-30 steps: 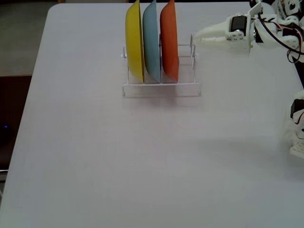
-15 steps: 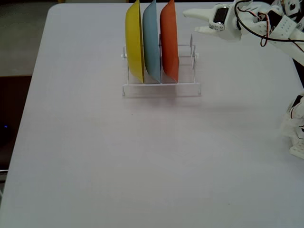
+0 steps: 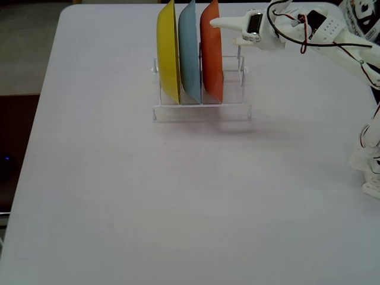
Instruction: Please give me two plates.
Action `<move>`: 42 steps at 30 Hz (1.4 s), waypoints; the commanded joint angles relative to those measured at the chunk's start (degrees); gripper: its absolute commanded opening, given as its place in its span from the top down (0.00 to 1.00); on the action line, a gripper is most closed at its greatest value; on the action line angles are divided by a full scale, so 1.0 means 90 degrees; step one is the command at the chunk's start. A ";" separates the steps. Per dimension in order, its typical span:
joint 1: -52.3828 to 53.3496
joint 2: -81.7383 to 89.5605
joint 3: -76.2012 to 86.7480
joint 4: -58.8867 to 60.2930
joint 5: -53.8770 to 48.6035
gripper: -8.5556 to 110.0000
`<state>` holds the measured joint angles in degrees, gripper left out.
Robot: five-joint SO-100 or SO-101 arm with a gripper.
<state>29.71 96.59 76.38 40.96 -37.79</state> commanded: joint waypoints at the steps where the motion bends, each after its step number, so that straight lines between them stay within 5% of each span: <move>1: 0.0107 -0.0098 -0.0605 -0.0283 -0.0078 0.57; 9: 0.0176 -0.0811 -0.1377 -0.0303 -0.0371 0.71; 14: 0.0166 -0.1279 -0.2139 -0.0049 -0.0449 0.93; 24: 0.0400 -0.1025 -0.4072 0.1621 -0.0410 0.93; 42: 0.0137 0.1533 -0.3477 0.1533 0.0361 0.93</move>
<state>32.26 100.02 45.18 55.28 -37.18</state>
